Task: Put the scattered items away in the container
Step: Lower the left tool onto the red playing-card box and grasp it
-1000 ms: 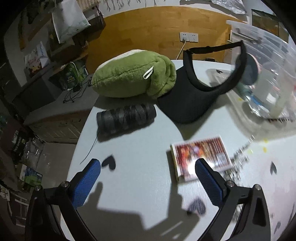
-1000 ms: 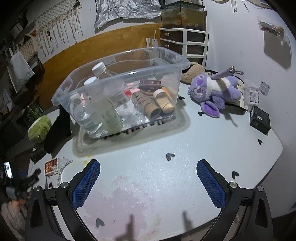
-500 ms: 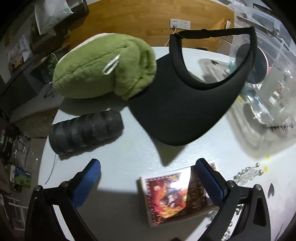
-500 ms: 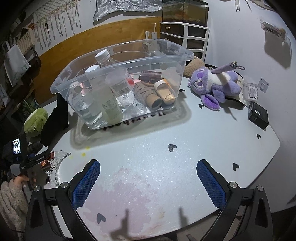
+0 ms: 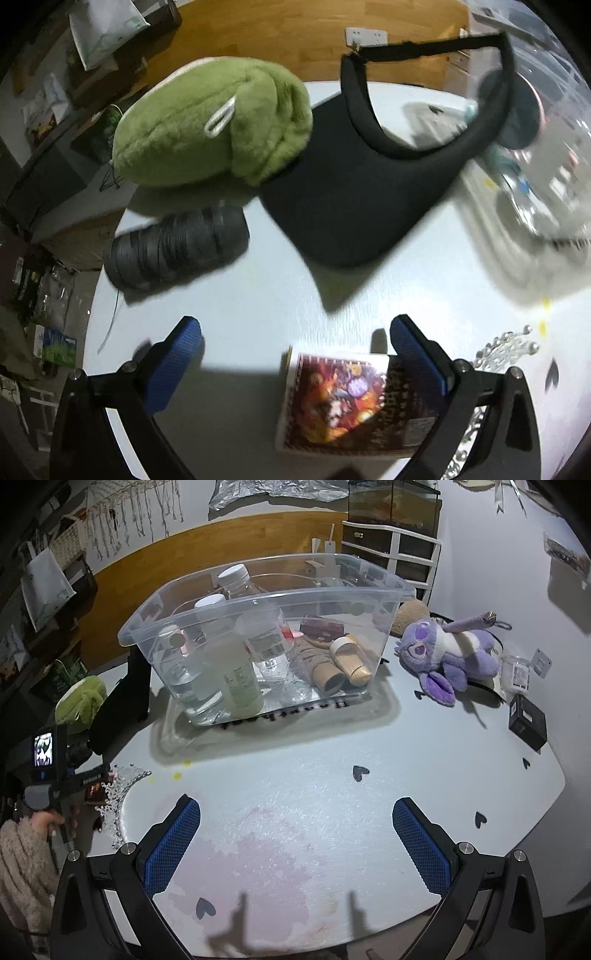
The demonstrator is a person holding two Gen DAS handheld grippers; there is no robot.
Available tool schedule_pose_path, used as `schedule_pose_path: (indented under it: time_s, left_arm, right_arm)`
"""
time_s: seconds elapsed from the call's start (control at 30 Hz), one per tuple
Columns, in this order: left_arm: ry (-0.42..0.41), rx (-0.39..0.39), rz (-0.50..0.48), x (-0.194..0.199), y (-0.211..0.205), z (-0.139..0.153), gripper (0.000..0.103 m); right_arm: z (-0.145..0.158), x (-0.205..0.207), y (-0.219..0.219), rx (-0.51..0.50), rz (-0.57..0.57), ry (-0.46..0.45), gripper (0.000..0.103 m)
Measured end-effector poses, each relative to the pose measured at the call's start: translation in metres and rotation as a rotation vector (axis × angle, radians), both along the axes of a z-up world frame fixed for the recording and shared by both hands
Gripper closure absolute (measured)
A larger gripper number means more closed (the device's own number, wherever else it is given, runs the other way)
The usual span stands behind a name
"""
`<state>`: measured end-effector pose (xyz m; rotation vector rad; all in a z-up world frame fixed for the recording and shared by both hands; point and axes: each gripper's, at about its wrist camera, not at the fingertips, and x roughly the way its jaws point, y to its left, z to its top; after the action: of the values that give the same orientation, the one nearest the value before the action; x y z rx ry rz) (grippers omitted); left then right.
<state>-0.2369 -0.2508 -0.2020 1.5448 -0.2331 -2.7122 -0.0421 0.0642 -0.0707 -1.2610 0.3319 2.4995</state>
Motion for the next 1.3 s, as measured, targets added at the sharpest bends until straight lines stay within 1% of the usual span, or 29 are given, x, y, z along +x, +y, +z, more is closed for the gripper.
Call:
schedule_pose_path:
  time_s: [0.13,0.17,0.3,0.37,0.5,0.6,0.67,0.83,0.93,0.97,1.0,1.13,1.17,1.23,1.27,1.3]
  left_arm:
    - [-0.017,0.013,0.009,0.025,-0.008,-0.004,0.0]
    - [-0.025,0.03,0.021,0.032,-0.012,-0.005,0.0]
    - [-0.044,0.037,0.054,0.062,-0.025,-0.013,0.0]
    - [-0.051,0.045,0.068,0.074,-0.031,-0.015,0.0]
    - [-0.068,0.062,0.102,0.09,-0.043,-0.016,0.0]
    - [-0.075,0.065,0.113,0.101,-0.05,-0.016,0.0]
    - [-0.081,0.069,0.123,0.108,-0.055,-0.017,0.0]
    - [-0.106,0.115,0.138,0.118,-0.069,-0.018,0.001]
    - [-0.103,0.11,0.109,0.12,-0.067,-0.016,0.004]
    - [-0.099,0.108,0.092,0.122,-0.062,-0.015,0.008]
    - [-0.1,0.106,0.078,0.122,-0.059,-0.015,0.01]
    - [-0.103,0.105,0.035,0.125,-0.054,-0.014,0.011]
    - [-0.098,0.104,0.02,0.126,-0.052,-0.013,0.013]
    - [-0.087,0.102,-0.011,0.13,-0.048,-0.012,0.02]
    - [-0.081,0.101,-0.031,0.133,-0.045,-0.011,0.027]
    - [-0.078,0.097,-0.044,0.135,-0.043,-0.011,0.03]
  right_arm:
    - [-0.006,0.001,-0.006,-0.02,0.036,-0.006,0.0]
    - [-0.007,0.001,-0.009,-0.024,0.051,-0.007,0.0]
    - [-0.014,-0.002,-0.026,-0.052,0.157,-0.008,0.0]
    - [-0.019,-0.005,-0.044,-0.077,0.282,-0.007,0.0]
    - [-0.034,-0.009,-0.093,-0.099,0.579,-0.025,0.0]
    - [-0.051,-0.012,-0.134,-0.173,0.801,-0.081,0.0]
    - [-0.064,-0.015,-0.151,-0.225,0.88,-0.127,0.0]
    - [-0.106,-0.026,-0.195,-0.364,1.04,-0.294,0.0]
    - [-0.13,-0.04,-0.205,-0.348,1.013,-0.339,0.001]
    - [-0.134,-0.045,-0.204,-0.339,0.997,-0.34,0.001]
    - [-0.136,-0.051,-0.201,-0.328,0.975,-0.331,0.001]
    - [-0.139,-0.073,-0.189,-0.282,0.896,-0.289,0.001]
    - [-0.139,-0.08,-0.184,-0.271,0.871,-0.28,0.001]
    - [-0.139,-0.096,-0.173,-0.244,0.815,-0.259,0.001]
    - [-0.138,-0.102,-0.167,-0.238,0.782,-0.249,0.001]
    - [-0.136,-0.108,-0.161,-0.233,0.749,-0.24,0.001]
